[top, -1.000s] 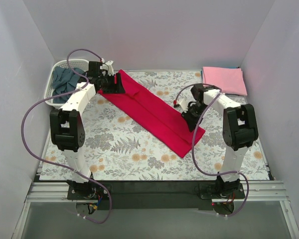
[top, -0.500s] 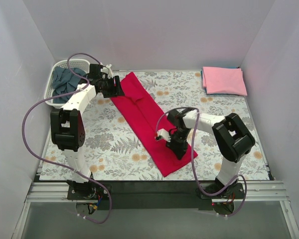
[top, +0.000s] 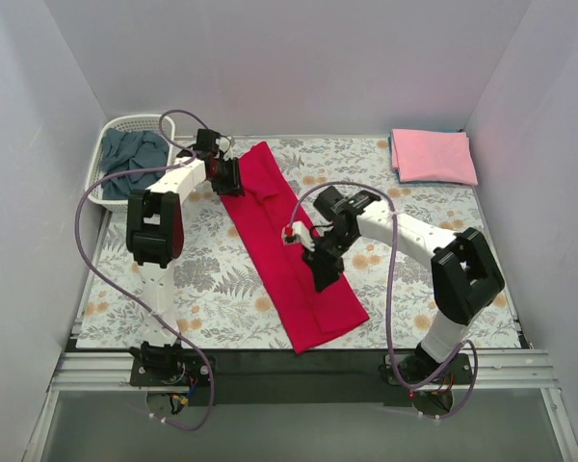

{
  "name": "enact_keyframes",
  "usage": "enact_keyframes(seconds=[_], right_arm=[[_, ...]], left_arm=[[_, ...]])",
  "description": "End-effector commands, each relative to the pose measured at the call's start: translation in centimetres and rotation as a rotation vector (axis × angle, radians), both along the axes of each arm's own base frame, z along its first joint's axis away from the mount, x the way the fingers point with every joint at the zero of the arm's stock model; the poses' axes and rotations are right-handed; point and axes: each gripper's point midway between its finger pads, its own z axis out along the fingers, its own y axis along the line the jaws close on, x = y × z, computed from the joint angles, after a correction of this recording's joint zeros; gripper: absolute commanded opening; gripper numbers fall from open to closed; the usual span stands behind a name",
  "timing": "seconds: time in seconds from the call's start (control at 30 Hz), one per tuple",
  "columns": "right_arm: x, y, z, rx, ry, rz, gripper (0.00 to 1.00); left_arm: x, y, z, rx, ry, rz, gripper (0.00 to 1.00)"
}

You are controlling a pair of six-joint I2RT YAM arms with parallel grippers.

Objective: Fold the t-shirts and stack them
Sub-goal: Fold the tshirt

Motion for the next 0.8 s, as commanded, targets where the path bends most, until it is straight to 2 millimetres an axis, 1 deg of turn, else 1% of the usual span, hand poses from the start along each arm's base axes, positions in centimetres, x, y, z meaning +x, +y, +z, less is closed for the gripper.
enact_keyframes(seconds=[0.0, 0.03, 0.07, 0.1, 0.13, 0.2, 0.23, 0.27, 0.3, 0.33, 0.37, 0.4, 0.43, 0.47, 0.5, 0.57, 0.6, 0.63, 0.67, 0.7, 0.73, 0.77], right_arm=[[3.0, -0.7, 2.5, 0.066, -0.004, -0.122, 0.31], [4.2, -1.4, 2.5, 0.065, -0.009, -0.164, 0.31], [4.7, -1.7, 2.5, 0.064, -0.01, -0.183, 0.31], [5.2, -2.0, 2.5, 0.064, -0.008, -0.203, 0.31], [5.9, -2.7, 2.5, 0.063, -0.003, -0.24, 0.31], [6.6, -3.2, 2.7, 0.073, 0.002, -0.274, 0.31], [7.1, -3.9, 2.7, 0.072, 0.011, -0.307, 0.31], [7.2, -4.2, 2.7, 0.072, 0.013, -0.319, 0.31], [7.3, -4.5, 2.7, 0.068, 0.011, -0.329, 0.31], [7.5, -5.0, 2.6, 0.062, 0.008, -0.344, 0.31], [7.4, -5.3, 2.7, 0.061, -0.002, -0.344, 0.31], [6.9, -5.6, 2.2, 0.044, 0.001, -0.343, 0.31], [6.7, -5.8, 2.1, 0.041, 0.002, -0.343, 0.31], [6.4, -5.9, 2.1, 0.044, -0.001, -0.342, 0.31], [5.8, -6.1, 1.7, 0.039, 0.015, -0.339, 0.31], [5.4, -6.2, 1.3, 0.032, 0.03, -0.34, 0.32], [5.4, -6.2, 1.1, 0.03, 0.036, -0.343, 0.32], [5.2, -6.1, 0.8, 0.029, 0.041, -0.338, 0.32], [5.1, -6.0, 0.6, 0.029, 0.046, -0.337, 0.32], [5.5, -5.7, 0.3, 0.032, 0.039, -0.344, 0.32], [5.2, -5.3, 0.1, 0.031, 0.036, -0.33, 0.32], [5.2, -5.0, -0.2, 0.027, 0.032, -0.325, 0.32]], left_arm=[[1.6, 0.0, 0.3, 0.068, -0.03, 0.013, 0.25], [1.8, -0.1, -0.7, 0.08, -0.019, 0.001, 0.25], [2.4, -0.4, -0.6, 0.085, -0.036, -0.004, 0.26], [2.5, -0.8, -1.0, 0.09, -0.031, -0.017, 0.26], [2.6, -1.0, -2.2, 0.096, -0.016, -0.027, 0.27], [3.6, -2.1, -2.3, 0.099, -0.038, -0.051, 0.28], [3.7, -2.5, -3.9, 0.105, -0.016, -0.062, 0.27], [3.9, -3.0, -4.3, 0.104, -0.011, -0.075, 0.28], [5.1, -4.4, -3.2, 0.09, -0.053, -0.095, 0.28], [5.1, -5.1, -4.8, 0.087, -0.031, -0.113, 0.29], [5.6, -5.9, -4.6, 0.077, -0.049, -0.129, 0.3], [6.3, -7.6, -3.8, 0.066, -0.087, -0.157, 0.32], [6.5, -8.5, -4.6, 0.065, -0.093, -0.176, 0.33], [7.0, -9.5, -4.3, 0.063, -0.134, -0.215, 0.35], [6.9, -11.1, -4.1, 0.063, -0.161, -0.246, 0.36], [7.7, -12.6, -3.2, 0.072, -0.228, -0.273, 0.4], [8.3, -13.4, -2.4, 0.071, -0.275, -0.282, 0.41], [8.8, -13.4, -1.2, 0.077, -0.309, -0.27, 0.42], [9.3, -13.2, -0.4, 0.084, -0.334, -0.255, 0.43], [10.1, -12.8, 0.9, 0.088, -0.377, -0.239, 0.43], [10.2, -12.3, 2.3, 0.105, -0.407, -0.223, 0.43], [10.4, -11.9, 3.4, 0.104, -0.431, -0.211, 0.47]])
